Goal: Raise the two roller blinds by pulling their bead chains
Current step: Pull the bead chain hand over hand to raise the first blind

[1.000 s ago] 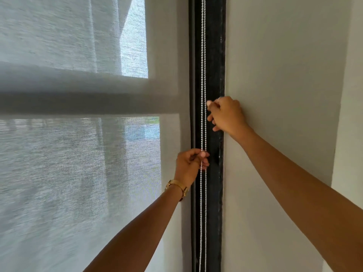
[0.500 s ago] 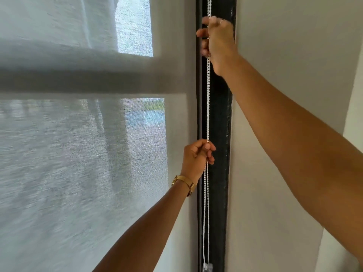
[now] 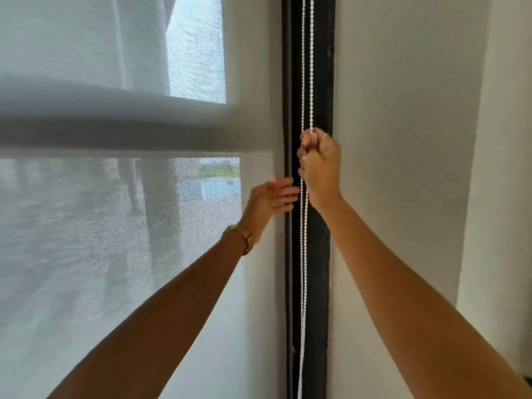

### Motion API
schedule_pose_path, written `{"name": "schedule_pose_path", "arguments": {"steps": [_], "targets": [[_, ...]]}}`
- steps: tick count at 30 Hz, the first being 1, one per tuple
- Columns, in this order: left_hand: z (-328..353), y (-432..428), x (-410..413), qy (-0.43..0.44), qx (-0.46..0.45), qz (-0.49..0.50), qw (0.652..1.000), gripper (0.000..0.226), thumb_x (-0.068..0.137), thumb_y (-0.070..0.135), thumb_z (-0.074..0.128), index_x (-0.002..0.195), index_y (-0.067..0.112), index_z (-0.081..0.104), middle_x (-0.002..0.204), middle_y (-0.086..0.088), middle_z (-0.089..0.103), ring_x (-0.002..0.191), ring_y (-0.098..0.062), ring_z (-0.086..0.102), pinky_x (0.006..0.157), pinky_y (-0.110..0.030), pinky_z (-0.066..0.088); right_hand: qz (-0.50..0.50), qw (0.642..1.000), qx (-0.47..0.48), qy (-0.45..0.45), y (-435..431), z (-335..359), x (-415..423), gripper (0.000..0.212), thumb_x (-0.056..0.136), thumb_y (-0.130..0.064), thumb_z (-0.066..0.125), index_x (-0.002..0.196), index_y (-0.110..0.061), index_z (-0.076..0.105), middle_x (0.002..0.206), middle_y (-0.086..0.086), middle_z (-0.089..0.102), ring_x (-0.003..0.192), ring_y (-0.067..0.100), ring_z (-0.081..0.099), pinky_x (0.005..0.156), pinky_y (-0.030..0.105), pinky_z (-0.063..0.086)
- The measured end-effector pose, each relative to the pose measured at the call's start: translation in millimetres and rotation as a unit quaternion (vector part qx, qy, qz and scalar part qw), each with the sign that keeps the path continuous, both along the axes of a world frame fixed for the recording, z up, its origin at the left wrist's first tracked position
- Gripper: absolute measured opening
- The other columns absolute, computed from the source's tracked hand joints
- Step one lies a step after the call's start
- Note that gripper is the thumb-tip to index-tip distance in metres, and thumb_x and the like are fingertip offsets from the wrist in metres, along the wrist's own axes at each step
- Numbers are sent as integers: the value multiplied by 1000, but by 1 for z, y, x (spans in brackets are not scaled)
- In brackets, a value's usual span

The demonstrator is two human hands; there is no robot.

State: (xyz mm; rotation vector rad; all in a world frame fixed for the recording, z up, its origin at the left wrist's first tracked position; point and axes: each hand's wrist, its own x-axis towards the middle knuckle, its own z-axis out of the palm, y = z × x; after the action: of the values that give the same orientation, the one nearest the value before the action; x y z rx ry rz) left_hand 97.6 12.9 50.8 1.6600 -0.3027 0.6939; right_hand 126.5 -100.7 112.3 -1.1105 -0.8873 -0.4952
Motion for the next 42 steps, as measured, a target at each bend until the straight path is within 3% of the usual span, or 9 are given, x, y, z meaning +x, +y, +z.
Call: {"name": "schedule_pose_path", "arguments": {"steps": [8,11,15,18,22,30,34,37,42], "targets": [[119,-33,3,-27,-2,-63,998,54,101,41,27,132,0,45,108,-10,64,93,-23,67,81,-35,58,-1,995,-42,86,15,-146,12,42,87,12,34,64,-21,47,58,0,36,53,14,27,52,35,20],[145,-56,6,-42,-31,-43,998,51,102,38,25,127,1,49,88,-6,64,67,-14,66,61,-26,58,-7,990,-70,119,24,-198,14,32,92,7,38,66,-8,50,56,-3,37,53,11,27,52,33,21],[127,-64,16,-131,-78,62,986,43,103,31,28,87,11,63,56,5,35,39,-2,28,36,-15,26,19,983,-100,152,19,-233,20,32,96,0,42,67,-8,51,56,-4,38,54,11,29,53,26,26],[109,-67,16,-156,-62,99,981,44,102,28,30,63,19,47,51,6,33,38,-2,28,37,-13,26,116,966,-133,188,6,-228,21,31,100,-10,37,77,-11,59,65,4,55,58,15,43,50,18,37],[88,-61,14,-148,-52,121,980,44,103,27,30,61,20,44,51,4,31,38,-4,27,37,-16,24,228,944,-107,215,-9,-192,30,38,102,-26,28,124,-12,56,115,4,67,101,21,67,82,26,57],[1,-61,9,-81,-64,152,983,45,101,18,36,57,20,44,38,13,38,36,-1,32,39,-12,28,196,964,-134,118,-22,-55,34,57,101,-46,16,134,-13,49,129,6,61,119,20,59,103,34,45],[-46,-77,6,-8,-61,102,993,43,101,20,33,60,21,45,45,12,37,40,-5,28,36,-14,24,209,962,-138,105,-22,11,21,54,102,-41,21,135,-7,46,129,10,58,112,26,61,94,39,53],[-77,-83,4,20,-43,103,994,42,102,24,33,62,20,44,51,2,32,40,-7,26,39,-17,23,227,959,-101,136,-25,59,11,47,102,-37,27,128,-9,54,107,6,61,84,19,64,72,35,60],[-132,-86,7,66,-25,126,989,42,101,26,36,59,22,42,51,4,33,44,-8,29,46,-19,27,134,984,-50,104,-29,104,0,29,100,-19,37,99,-12,65,65,-4,52,42,3,35,39,18,27]]}}
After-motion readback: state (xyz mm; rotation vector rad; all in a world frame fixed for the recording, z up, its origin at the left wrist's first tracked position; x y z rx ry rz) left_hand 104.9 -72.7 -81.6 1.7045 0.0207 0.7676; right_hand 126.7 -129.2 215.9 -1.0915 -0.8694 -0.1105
